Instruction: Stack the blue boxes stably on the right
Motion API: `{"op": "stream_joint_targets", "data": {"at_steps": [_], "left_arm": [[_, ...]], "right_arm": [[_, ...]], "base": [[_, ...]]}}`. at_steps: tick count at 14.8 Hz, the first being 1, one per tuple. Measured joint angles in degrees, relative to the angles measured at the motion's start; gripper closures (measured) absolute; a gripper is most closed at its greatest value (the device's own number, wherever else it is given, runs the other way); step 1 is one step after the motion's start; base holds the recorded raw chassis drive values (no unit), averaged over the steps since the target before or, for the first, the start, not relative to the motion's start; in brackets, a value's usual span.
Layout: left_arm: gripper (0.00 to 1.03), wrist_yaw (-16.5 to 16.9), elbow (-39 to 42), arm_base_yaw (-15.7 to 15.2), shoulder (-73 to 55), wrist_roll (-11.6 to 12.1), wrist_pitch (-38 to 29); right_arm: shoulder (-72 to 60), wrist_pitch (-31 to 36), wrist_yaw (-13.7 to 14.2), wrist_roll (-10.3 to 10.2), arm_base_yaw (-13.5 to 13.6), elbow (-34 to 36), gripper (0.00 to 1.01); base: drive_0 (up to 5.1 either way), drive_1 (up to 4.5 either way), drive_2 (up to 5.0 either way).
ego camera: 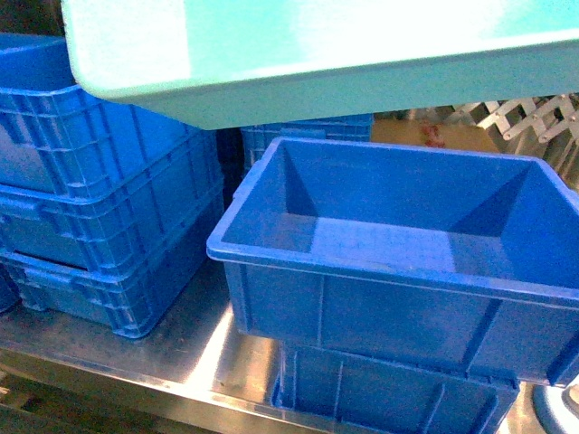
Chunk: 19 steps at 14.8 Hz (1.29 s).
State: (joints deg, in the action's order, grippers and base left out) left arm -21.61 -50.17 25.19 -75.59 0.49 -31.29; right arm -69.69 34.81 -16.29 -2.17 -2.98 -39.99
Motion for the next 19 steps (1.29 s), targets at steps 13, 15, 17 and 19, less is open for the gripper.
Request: {"op": "stream_joint_targets", "data": {"at_steps": [13,15,17,19], "left_arm": [[1.01,0.04,0.07,-0.20,-0.35,-0.02,0.42],[1.01,0.04,0.09,-0.17,-0.39,0.00,-0.17],[1.01,0.04,0.09,-0.17,-0.39,0.00,-0.13],[1.01,0.04,0.09,-0.17,-0.37,0.00,-0.04]], "right_arm": [[-0.70,-0.24,-0.02,-0.04,0.04,0.00,0.95],[-0.59,0.33,0.00,-0.22,0.04,0.11,0.95],[-0.22,0.09,0.00,-0.20,0.04,0.11,0.95],[-0.33,0.13,0.00,-0.20,0.04,0.11,0.95]], "base": [[-0.5,2.58,-3.6],[-1.3,-1.28,-1.3],[-0.5,-0.46,-0.5],[0.0,0.00,0.0]]}}
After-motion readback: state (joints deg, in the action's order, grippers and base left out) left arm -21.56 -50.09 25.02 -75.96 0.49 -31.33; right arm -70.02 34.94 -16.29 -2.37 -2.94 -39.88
